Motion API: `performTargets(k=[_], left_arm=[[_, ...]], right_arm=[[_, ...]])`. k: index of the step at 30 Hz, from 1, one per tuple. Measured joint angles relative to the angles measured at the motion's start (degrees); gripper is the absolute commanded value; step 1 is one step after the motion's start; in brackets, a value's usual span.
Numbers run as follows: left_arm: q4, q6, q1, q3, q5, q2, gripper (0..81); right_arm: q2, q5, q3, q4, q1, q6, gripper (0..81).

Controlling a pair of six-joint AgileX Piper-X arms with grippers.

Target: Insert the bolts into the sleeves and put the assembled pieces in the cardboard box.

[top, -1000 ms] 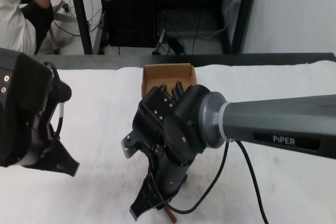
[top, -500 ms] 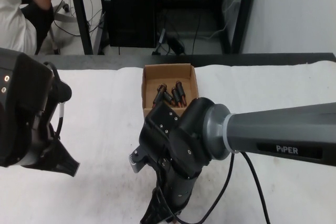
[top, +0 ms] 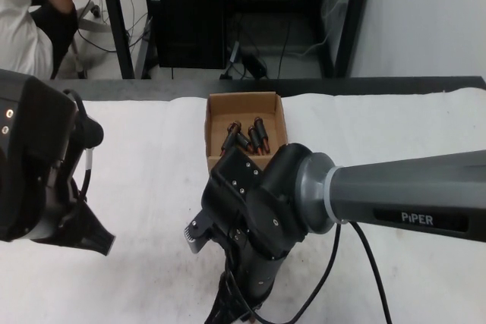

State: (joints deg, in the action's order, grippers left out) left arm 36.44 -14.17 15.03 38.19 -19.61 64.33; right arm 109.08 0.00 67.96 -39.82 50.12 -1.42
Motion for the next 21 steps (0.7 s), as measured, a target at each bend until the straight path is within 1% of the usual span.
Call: performTargets(k=[7,11,21], left_arm=[[0.00,0.00,0.00,0.00,0.00,0.00,22.0],[0.00,0.00,0.00,0.00,0.00,0.00,22.0],[0.00,0.00,0.00,0.00,0.00,0.00,22.0]], right_arm=[[0.00,0.00,0.00,0.37,0.00,3.01,28.4],[0.00,0.00,0.00,0.76,0.00,3.69,26.8],[0.00,0.00,-0.14,2.43,-0.34,4.43,26.9]])
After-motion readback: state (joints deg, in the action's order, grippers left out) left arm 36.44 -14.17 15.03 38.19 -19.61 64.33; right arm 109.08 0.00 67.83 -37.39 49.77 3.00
